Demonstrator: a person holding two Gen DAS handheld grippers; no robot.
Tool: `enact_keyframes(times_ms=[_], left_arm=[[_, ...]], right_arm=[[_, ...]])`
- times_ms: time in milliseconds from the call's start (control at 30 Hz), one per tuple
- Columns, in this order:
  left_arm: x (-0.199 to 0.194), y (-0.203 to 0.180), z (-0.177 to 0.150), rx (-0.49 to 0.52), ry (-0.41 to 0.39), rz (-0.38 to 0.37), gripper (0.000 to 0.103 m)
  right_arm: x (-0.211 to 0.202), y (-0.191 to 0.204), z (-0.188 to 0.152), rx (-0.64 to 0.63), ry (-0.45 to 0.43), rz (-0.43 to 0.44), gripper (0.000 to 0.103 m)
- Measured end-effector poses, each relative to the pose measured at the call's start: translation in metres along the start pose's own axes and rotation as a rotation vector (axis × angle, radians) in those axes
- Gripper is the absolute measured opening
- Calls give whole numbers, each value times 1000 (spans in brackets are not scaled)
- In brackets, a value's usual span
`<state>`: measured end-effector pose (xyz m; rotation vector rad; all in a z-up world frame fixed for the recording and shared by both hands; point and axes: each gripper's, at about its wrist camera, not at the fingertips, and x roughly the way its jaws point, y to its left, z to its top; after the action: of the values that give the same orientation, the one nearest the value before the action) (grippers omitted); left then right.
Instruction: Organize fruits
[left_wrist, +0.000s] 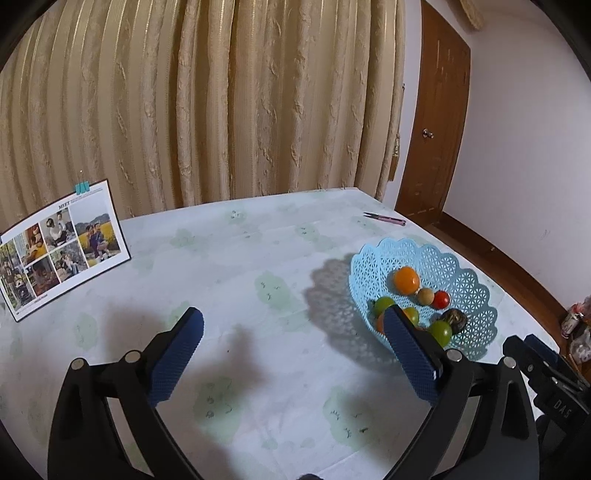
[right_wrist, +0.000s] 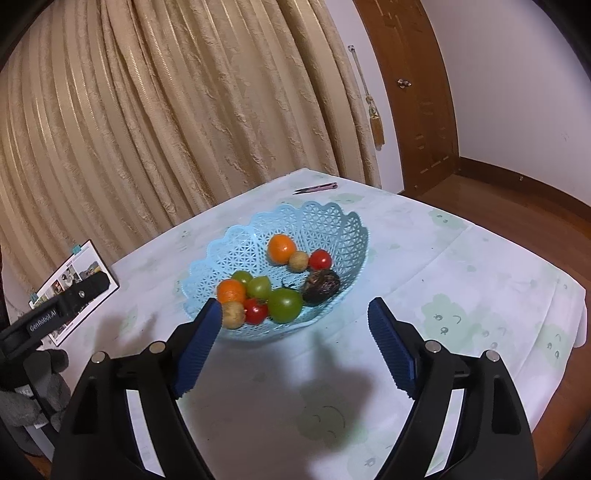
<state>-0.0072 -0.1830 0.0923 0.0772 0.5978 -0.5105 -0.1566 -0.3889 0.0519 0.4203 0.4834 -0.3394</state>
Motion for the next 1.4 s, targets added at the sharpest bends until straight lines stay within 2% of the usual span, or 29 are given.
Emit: enact_keyframes(times_ms=[100,300,433,567,767,1000,1400], left_arm=[[-3,0,-5,9,0,-5,97],[-10,-1,-8,27,-20,-10,98],[-13,-2,-8,35,-29,-19,98],[-15,-5,-9,50,-33,-24,98],[-16,-11,-12,78,-40,-31,98],[-13,-19,-17,106,-24,-39,98],[-15,-23,-18,123,-43,-24,98]], right_arm=[[-3,7,0,-12,-4,1,88],[-9,16,-1,-28,-13,-8,89],[-12,20,-1,-33,-17,-19,97],[-9,20,-1,-33,16,-18,97],[-10,19,-4,-32,14,-40,98],[-14,20,-5,-48,-5,-88,98],[-20,22,-8,-88,-50,-157,98]])
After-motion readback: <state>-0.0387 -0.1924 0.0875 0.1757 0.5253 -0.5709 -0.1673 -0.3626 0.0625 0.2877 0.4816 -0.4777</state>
